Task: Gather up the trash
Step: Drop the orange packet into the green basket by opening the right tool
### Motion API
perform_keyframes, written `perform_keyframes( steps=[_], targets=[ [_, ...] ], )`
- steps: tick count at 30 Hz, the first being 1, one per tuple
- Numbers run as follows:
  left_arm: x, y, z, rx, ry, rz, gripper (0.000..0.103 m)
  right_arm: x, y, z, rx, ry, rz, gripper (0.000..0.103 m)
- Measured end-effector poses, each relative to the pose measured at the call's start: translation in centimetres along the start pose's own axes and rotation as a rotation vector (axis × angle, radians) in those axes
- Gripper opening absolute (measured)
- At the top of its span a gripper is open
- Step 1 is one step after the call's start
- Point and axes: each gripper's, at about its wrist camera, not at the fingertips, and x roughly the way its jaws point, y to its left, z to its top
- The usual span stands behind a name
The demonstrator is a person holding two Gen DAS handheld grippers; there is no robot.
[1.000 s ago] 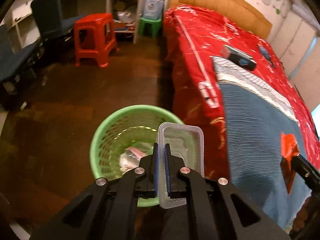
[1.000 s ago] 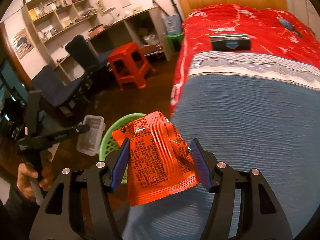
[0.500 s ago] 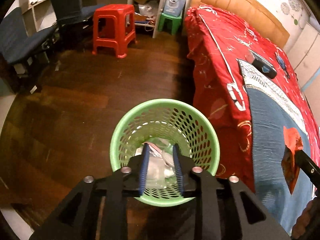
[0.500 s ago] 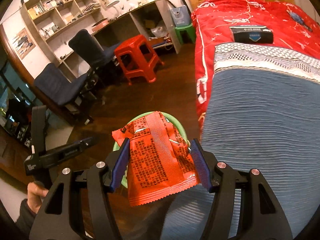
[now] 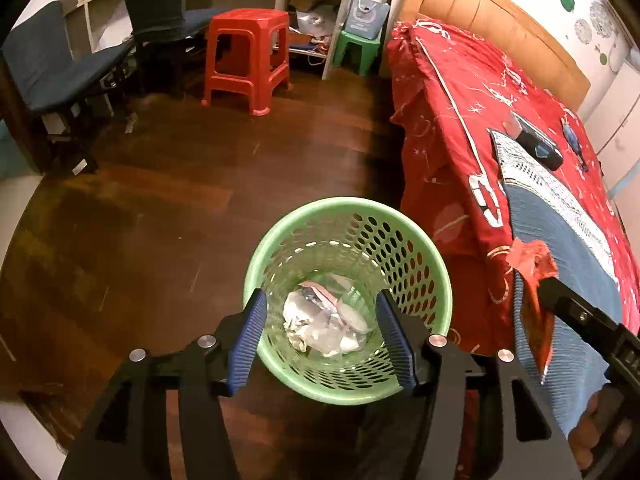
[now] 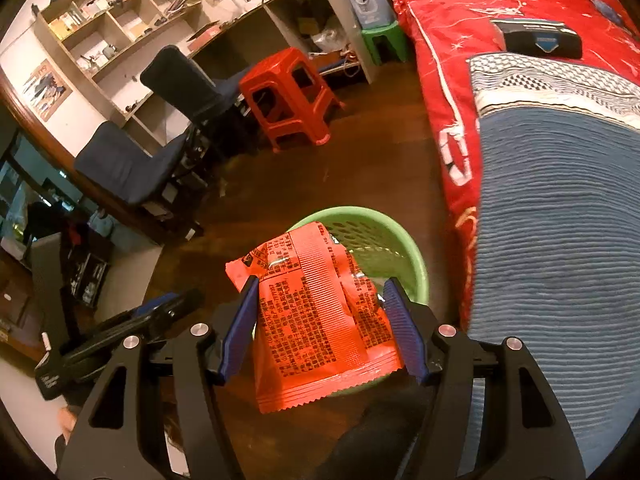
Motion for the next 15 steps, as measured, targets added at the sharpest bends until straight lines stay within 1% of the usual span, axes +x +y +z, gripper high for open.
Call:
perform_keyframes(
  steps=[3, 5, 6, 12, 15],
  targets=[
    [-0.4, 0.5, 0.1, -0.015, -0.007, 0.002, 0.056, 0.6, 0.2, 0.2, 0.010, 0.002, 0.012, 0.068],
    [-0.6, 0.7, 0.2, -0.019, -0.011, 0.002, 0.057, 0.6, 0.2, 0.5, 0.019, -0.004, 0.026, 0.073],
    [-0.8, 0.7, 0.2, -0.021, -0.015, 0.003, 0.059, 0.7, 0.3, 0.5, 0.018, -0.007, 0.027, 0.073],
    [-0.9, 0.4, -0.1, -0.021, -0.018, -0.004, 0.059, 0.3, 0.2, 0.6, 0.020, -0.015, 0.028, 0.074],
    [-1.0, -0.1, -0.3, -0.007, -0.019, -0.007, 0.062, -0.6, -0.3, 0.3, 0.020, -0.015, 0.021, 0.074]
  ],
)
